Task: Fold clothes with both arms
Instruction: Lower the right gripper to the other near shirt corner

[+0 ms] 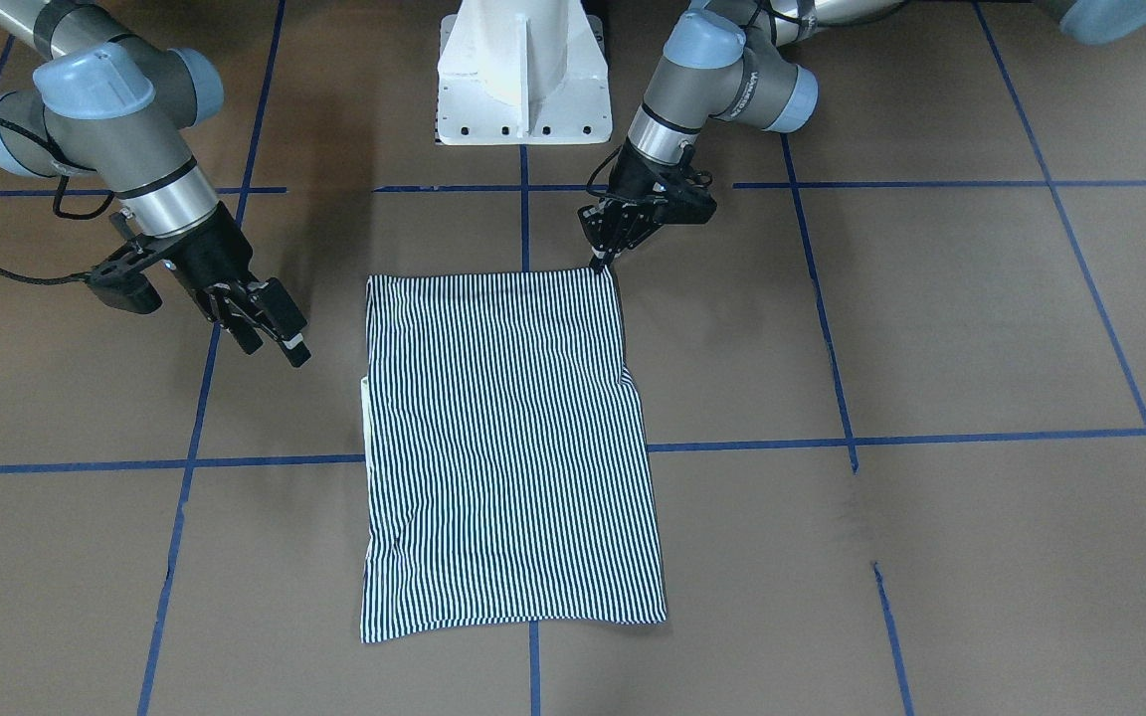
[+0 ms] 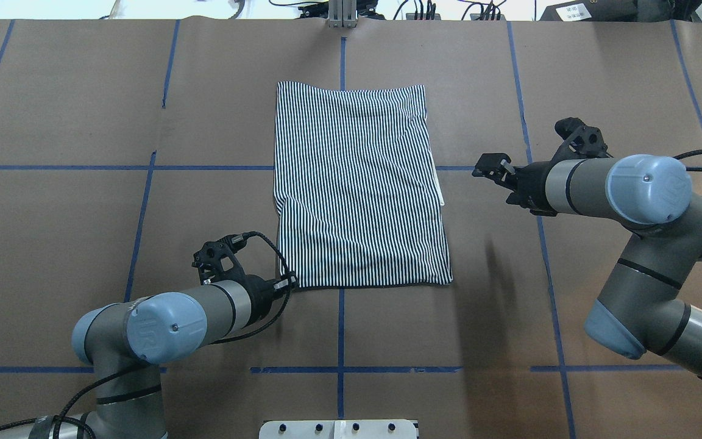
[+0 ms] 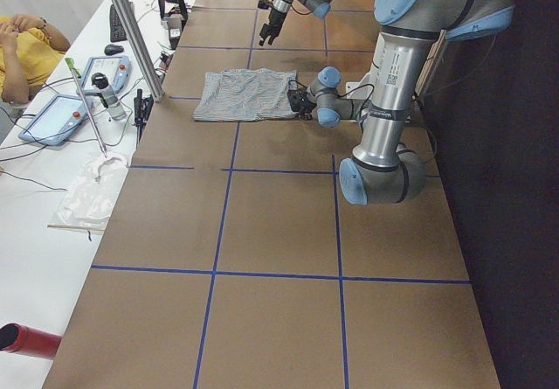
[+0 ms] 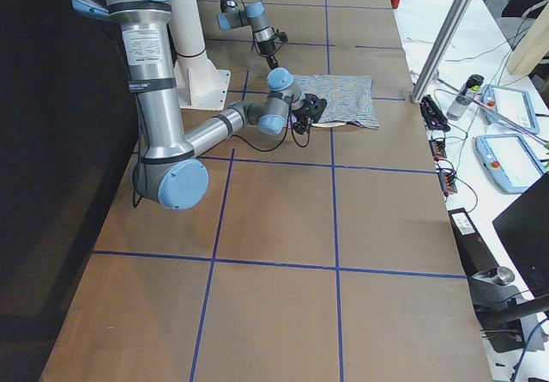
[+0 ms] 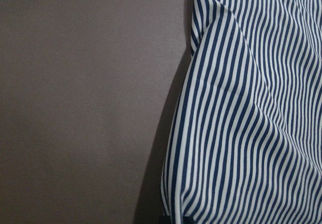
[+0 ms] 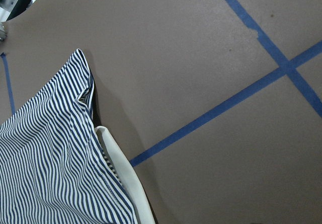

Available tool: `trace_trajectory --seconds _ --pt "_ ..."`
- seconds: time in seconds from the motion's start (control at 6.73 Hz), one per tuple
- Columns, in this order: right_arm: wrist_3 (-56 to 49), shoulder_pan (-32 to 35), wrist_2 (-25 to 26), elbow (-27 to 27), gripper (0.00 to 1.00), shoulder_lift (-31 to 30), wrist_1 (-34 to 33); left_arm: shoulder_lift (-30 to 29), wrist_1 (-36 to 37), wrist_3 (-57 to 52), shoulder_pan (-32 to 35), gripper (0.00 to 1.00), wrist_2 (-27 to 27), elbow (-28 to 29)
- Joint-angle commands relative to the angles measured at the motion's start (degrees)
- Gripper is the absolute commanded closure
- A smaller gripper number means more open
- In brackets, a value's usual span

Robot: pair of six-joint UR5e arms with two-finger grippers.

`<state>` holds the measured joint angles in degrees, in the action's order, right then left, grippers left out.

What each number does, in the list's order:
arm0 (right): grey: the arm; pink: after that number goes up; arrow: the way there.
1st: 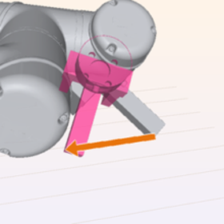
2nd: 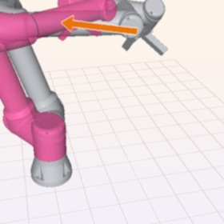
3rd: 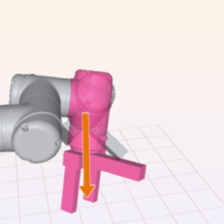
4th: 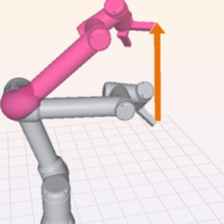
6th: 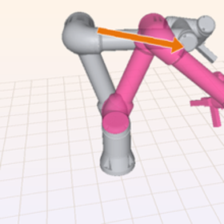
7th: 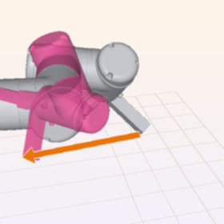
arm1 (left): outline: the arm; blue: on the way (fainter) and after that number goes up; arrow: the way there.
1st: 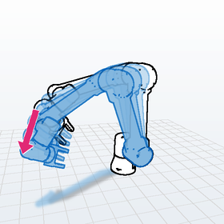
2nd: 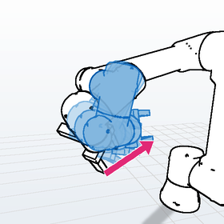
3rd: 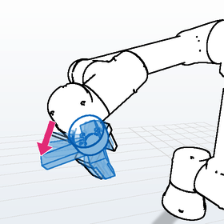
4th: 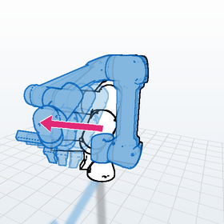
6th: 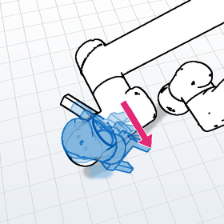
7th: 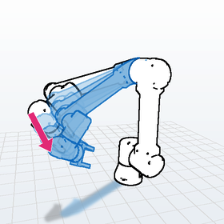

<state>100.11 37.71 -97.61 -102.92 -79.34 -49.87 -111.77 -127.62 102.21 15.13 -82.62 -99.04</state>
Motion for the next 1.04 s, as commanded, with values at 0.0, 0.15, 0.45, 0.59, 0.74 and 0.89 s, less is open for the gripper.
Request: trace_trajectory --seconds 0.0,0.15,0.45,0.59,0.74,0.89 --pt "0.17 -1.83 2.14 -0.87 0.07 3.03 -6.58 -0.03 0.00 -0.17 0.07 1.00 -0.08 -0.71" --pt "2.09 -3.06 2.33 -2.88 0.08 5.49 -13.69 -0.11 -0.09 -0.17 0.16 1.00 -0.09 -0.89" --pt "9.28 -7.97 5.30 -3.17 0.18 12.94 -27.66 -0.20 -0.09 -0.17 0.07 1.00 0.00 -0.89" --pt "11.93 -10.70 6.63 -3.08 0.22 14.03 -29.91 -0.29 -0.09 -0.17 -0.01 1.00 -0.08 -0.97" --pt "13.95 -13.07 7.08 -2.64 0.27 13.52 -30.19 -1.16 -0.09 -0.17 -0.01 1.00 -0.09 -0.97" --pt "14.15 -14.23 7.34 -2.55 0.27 14.21 -33.94 -1.17 -0.09 -0.17 -0.01 1.00 -0.26 -0.97"
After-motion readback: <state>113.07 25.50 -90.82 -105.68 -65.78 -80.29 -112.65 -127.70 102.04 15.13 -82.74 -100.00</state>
